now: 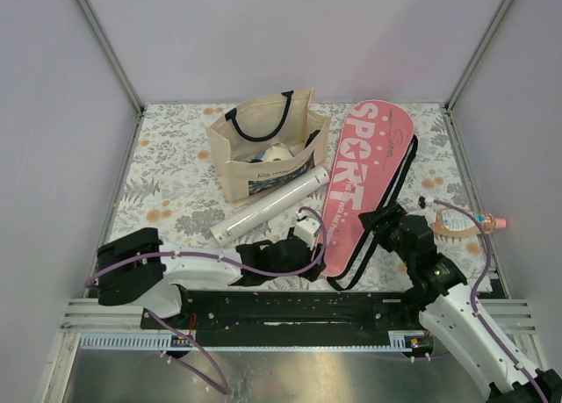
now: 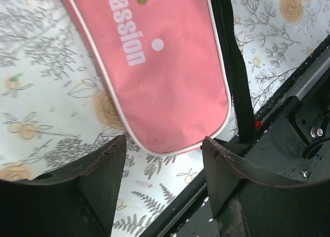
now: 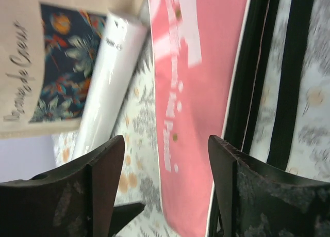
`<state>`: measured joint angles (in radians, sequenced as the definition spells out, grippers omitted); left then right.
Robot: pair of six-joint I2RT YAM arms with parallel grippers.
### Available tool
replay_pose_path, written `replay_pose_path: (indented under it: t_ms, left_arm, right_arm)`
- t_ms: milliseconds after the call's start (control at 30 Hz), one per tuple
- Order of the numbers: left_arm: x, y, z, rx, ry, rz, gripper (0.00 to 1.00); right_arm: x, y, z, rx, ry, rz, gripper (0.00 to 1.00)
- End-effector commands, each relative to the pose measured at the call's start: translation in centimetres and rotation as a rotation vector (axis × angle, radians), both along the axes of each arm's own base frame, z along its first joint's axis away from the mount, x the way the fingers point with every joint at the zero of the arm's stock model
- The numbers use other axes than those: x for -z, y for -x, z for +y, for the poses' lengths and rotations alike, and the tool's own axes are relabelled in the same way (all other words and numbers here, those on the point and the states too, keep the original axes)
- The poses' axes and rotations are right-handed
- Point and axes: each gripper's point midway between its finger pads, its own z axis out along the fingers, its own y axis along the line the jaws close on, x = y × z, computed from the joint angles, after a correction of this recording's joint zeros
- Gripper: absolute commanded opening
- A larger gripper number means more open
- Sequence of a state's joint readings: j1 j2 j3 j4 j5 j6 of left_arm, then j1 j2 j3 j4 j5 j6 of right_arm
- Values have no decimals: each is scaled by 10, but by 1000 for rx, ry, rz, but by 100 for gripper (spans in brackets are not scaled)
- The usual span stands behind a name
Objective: Pack up the badminton gear
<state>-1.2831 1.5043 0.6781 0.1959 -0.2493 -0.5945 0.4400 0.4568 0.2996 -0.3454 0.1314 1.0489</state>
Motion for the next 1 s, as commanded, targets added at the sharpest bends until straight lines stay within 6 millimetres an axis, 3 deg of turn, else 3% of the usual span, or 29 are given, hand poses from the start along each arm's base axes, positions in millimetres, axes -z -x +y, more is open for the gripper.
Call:
replay_pose_path:
  t_ms: [0,167,333,367,667,800,967]
  left_arm:
    - [-57,-24,7,-45,24,-168,65]
    - [-106,-37,19,-53,3,-299,68]
    - [-123,-33,32,-35,-1,-311,72]
    - [-124,-29,34,-24,6,-303,72]
    - [-108,-9,43,69,12,-257,70]
    - [-102,-2,43,113,14,-247,70]
    - [-102,3,49,131,13,-242,70]
  right_arm:
    - [-34,-33,-50,135,312,-79,75]
    - [-42,-78,-67,144,280,-51,77]
    - [-35,-122,-78,98,227,-4,78]
    - [-29,-130,-89,111,205,17,78]
    - [11,-188,-100,44,120,125,76]
    - [37,-204,-101,36,103,172,75]
    - [63,-205,-107,54,106,246,72]
